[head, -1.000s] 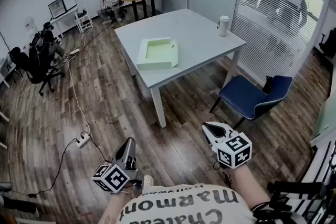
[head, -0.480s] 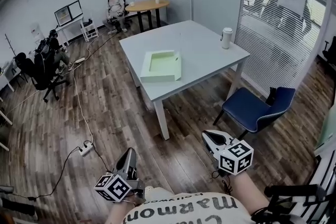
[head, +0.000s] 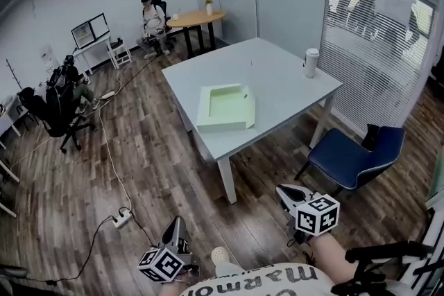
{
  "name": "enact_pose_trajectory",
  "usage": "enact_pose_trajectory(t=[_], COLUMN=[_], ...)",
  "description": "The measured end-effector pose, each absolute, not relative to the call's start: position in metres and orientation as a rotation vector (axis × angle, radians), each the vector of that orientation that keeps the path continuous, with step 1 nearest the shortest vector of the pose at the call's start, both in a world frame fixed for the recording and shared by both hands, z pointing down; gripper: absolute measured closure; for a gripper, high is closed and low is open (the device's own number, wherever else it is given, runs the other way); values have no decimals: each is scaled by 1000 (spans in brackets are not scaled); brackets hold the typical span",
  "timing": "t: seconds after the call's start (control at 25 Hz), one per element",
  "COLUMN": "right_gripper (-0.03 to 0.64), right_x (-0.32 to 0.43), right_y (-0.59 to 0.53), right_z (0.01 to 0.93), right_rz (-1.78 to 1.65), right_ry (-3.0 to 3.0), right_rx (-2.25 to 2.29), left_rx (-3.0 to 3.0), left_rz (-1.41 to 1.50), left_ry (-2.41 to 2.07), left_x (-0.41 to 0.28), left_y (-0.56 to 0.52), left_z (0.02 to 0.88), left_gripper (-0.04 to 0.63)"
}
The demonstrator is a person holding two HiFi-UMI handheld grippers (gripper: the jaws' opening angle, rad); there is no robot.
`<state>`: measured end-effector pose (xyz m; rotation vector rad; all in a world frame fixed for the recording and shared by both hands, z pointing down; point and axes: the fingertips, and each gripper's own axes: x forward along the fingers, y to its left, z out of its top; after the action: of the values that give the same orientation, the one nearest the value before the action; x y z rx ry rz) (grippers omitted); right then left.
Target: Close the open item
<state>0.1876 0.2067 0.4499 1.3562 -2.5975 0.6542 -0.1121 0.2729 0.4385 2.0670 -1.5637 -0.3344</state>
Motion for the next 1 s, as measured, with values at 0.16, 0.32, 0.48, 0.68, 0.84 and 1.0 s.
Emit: enact_pose_trajectory(t=[0.16,0.32,0.48,0.68,0.84,1.0], right_gripper=[616,617,617,617,616,617], right_x=[158,123,98,82,70,77], right_y=[159,108,70,33,16,5], right_z=[436,414,408,408,397,397], right_rz=[672,615,551,579,709,745], right_ry=[-2583,-2619,-2579,-2557,-2668,-2649], right_rx=[1388,1415,1455,1532,1560,1617], left_rx=[2109,2176,2229,2317,2398,2410], left_rz=[-312,-264,-269,-238,-118,-113], left_ry=[-1500,-1460,-1404,-1322,-1292,-1292], left_x=[-129,-153,-176,-190,-195,-196], left_y=[215,157,105,59,35,13], left_z=[432,418,402,393,402,410], left_gripper=[591,592,592,592,594,594])
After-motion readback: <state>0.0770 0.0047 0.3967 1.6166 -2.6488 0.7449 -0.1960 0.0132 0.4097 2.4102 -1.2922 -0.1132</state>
